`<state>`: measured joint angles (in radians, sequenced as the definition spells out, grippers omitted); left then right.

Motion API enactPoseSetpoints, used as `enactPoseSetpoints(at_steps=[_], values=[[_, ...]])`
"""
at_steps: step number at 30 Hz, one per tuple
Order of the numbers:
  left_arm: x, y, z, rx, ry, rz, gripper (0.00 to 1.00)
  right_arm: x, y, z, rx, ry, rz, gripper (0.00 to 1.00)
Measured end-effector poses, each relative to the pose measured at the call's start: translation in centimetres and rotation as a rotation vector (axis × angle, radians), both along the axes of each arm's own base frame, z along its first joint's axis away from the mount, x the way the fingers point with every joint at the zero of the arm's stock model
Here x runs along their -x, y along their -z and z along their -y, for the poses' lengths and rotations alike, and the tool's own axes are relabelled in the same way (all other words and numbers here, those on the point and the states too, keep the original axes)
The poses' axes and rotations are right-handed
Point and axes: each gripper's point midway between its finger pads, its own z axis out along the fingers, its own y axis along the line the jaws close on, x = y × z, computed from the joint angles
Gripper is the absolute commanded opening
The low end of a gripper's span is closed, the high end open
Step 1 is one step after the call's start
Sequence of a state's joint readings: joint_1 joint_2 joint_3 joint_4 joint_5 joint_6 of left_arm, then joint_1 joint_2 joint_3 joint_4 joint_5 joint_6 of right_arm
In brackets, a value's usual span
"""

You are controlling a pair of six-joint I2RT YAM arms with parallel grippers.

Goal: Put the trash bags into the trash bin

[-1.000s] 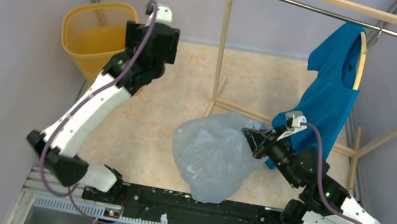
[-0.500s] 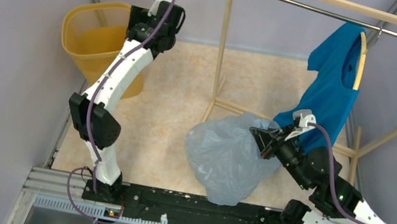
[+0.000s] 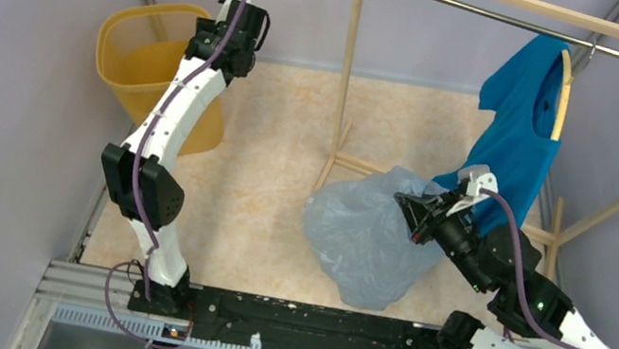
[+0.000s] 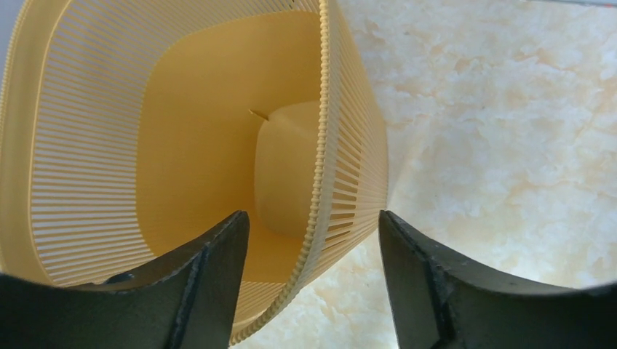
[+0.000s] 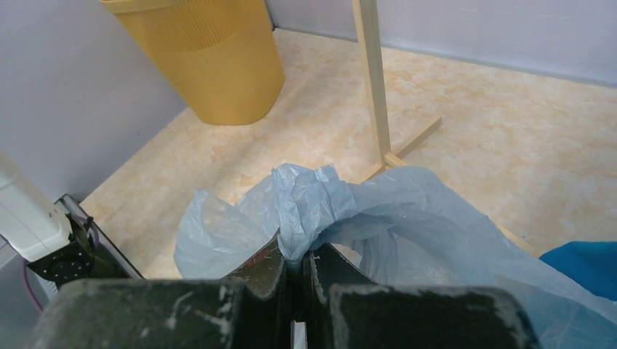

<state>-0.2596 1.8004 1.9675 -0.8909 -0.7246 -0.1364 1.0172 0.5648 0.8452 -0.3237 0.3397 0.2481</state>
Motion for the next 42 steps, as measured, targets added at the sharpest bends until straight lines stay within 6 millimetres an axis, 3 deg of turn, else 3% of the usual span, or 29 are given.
enactPoseSetpoints(at_steps=[11, 18, 22, 27, 33, 42], values=[[0.2, 0.7, -0.3, 0.002, 0.020, -0.034, 0.31, 0.3, -0.6, 0.8, -0.018, 0.012, 0.015, 0.00], [0.5, 0.7, 0.7, 0.063, 0.070, -0.026, 0.09, 0.1, -1.4, 1.4, -0.015, 0.041, 0.014, 0.00], [1.0, 1.2, 2.0, 0.131, 0.110, -0.047, 0.00, -0.2, -1.6, 1.8, -0.018, 0.064, 0.015, 0.00], [2.4, 1.0, 4.6, 0.204, 0.216, -0.074, 0.00, -0.4, -1.2, 2.3, -0.009, 0.094, 0.006, 0.00], [8.1, -0.7, 8.6, 0.327, 0.380, -0.066, 0.00, -0.5, -1.4, 2.9, -0.003, 0.119, 0.001, 0.00], [18.5, -3.7, 17.2, 0.432, 0.727, -0.043, 0.00, -0.8, -3.7, 4.0, -0.041, 0.169, 0.031, 0.00]])
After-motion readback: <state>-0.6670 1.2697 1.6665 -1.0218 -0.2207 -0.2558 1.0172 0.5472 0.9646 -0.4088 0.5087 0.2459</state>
